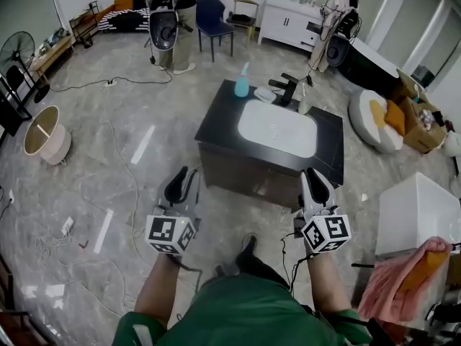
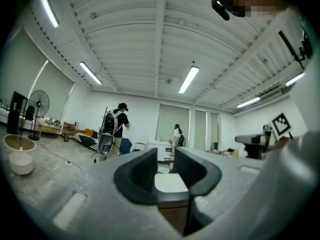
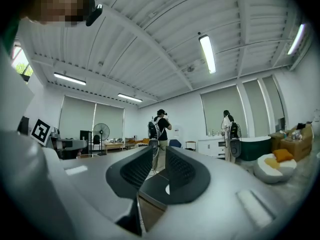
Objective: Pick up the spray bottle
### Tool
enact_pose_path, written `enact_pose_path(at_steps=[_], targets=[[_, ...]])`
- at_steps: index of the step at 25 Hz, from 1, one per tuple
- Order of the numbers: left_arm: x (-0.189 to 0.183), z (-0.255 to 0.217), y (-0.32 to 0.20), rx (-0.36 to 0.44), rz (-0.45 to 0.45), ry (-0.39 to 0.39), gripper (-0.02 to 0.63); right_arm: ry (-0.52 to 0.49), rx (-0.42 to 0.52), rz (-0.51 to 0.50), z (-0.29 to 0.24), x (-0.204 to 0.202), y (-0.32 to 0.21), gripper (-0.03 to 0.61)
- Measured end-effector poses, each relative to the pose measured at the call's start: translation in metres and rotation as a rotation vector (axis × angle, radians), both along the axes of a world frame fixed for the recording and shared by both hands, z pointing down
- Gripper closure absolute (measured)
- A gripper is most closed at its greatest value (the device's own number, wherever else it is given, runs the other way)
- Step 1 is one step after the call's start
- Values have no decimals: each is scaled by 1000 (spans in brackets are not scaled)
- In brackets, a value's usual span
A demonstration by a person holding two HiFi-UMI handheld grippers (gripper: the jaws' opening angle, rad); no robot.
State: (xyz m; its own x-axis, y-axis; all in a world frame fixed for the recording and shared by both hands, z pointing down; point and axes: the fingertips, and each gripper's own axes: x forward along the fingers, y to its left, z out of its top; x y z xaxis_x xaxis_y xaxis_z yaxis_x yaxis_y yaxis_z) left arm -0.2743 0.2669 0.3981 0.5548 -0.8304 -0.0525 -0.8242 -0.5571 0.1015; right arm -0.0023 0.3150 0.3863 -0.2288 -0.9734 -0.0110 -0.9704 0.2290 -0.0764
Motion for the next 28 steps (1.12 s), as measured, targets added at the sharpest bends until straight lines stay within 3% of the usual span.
enact_pose_path(at_steps=[6,13,21,28], targets=[[6,14,-37,-28,-14,-19,506,-26,24,-1,2,7,-47,514],[3,2,-117,-11,-108,-50,506,-36,15,-55,13,21,-139,514],[43,-22,-214,25,-175,-62,506,-33,59,-66,-3,77,-238,514],[81,-32,-262,33,-194,-64,506,-67,68,-79,-5,121,-292,514]])
